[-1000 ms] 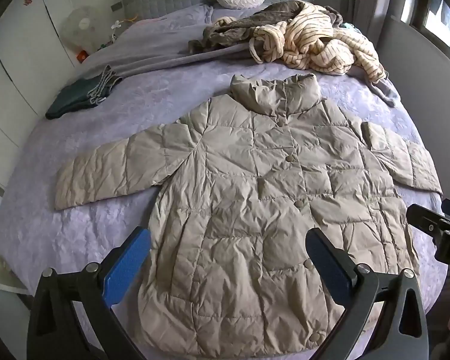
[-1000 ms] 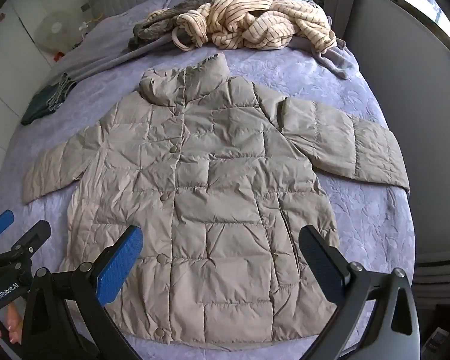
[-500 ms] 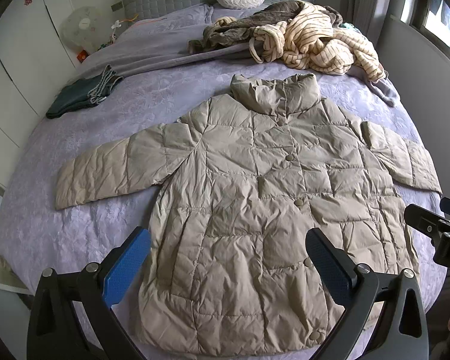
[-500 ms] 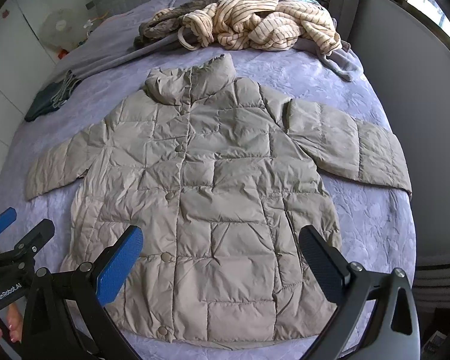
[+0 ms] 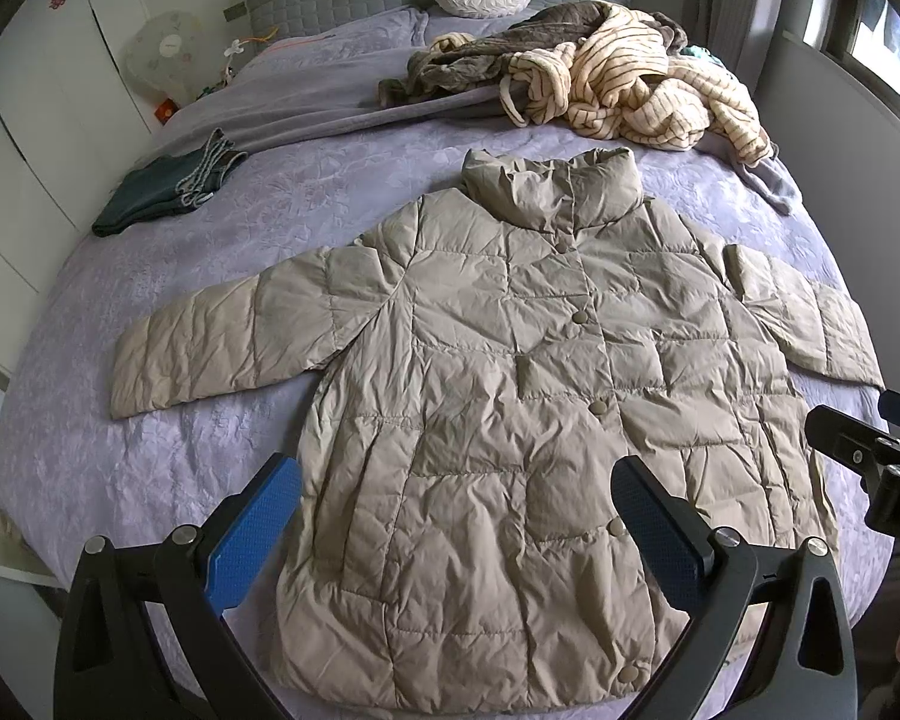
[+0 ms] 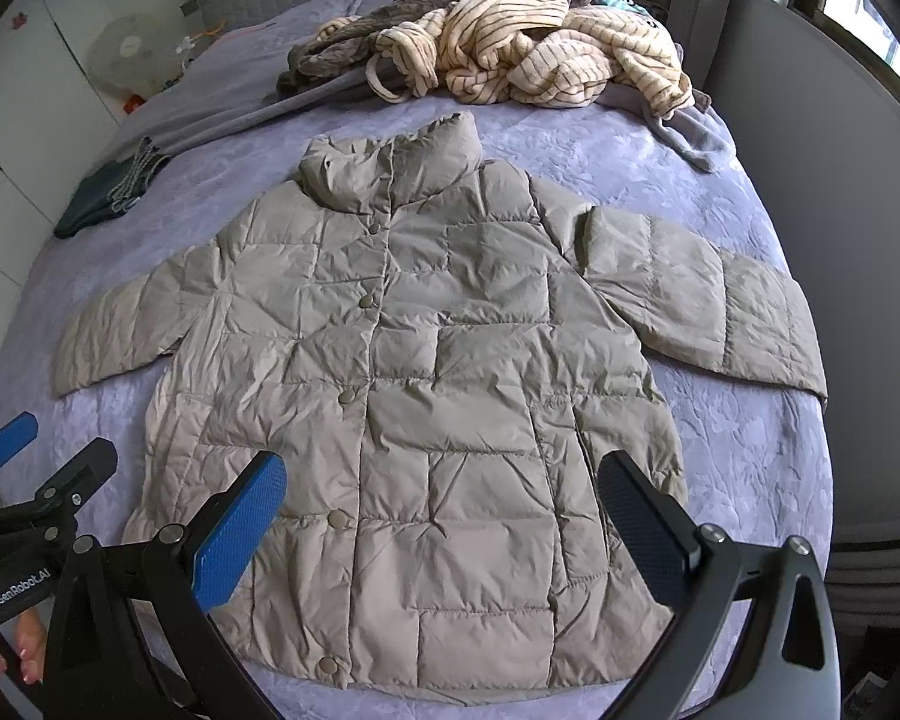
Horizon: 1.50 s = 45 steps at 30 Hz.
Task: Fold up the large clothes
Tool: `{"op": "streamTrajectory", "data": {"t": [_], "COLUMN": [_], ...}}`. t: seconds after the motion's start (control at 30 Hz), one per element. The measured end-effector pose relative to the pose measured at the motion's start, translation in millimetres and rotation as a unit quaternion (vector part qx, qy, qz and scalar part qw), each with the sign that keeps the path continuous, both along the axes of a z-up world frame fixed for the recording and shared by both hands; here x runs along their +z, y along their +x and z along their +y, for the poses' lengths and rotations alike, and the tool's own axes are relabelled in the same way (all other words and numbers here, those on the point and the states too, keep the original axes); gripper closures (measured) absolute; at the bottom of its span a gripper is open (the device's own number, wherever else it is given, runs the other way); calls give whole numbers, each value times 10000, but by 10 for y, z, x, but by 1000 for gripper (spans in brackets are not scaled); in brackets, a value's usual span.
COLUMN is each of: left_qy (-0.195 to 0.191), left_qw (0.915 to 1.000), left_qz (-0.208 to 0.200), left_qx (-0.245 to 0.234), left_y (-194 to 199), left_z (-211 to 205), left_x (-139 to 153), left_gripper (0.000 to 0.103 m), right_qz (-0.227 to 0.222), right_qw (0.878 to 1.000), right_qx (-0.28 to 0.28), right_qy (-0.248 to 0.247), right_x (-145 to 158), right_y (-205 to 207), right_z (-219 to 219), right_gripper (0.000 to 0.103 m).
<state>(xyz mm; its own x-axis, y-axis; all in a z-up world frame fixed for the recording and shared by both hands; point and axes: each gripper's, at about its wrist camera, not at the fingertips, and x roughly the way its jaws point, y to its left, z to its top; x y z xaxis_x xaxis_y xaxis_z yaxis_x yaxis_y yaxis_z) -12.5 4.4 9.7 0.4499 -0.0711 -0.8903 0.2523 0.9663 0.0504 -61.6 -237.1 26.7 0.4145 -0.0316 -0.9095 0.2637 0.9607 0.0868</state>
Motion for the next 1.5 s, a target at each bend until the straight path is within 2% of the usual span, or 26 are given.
{"op": "streamTrajectory", "data": {"t": [1.5], "left_qy": [8], "left_qw": [10000], "left_qz": [3], "left_qx": [2], "left_y": [1], "left_z": [-4], "left_x": [0], "left_gripper": [0], "right_qz": [-53], "right_qw": [10000], "right_qx": [31], "right_qy": [-1], "right_x": [24], "right_y": [18], "right_z": [18], "right_gripper": [0]}}
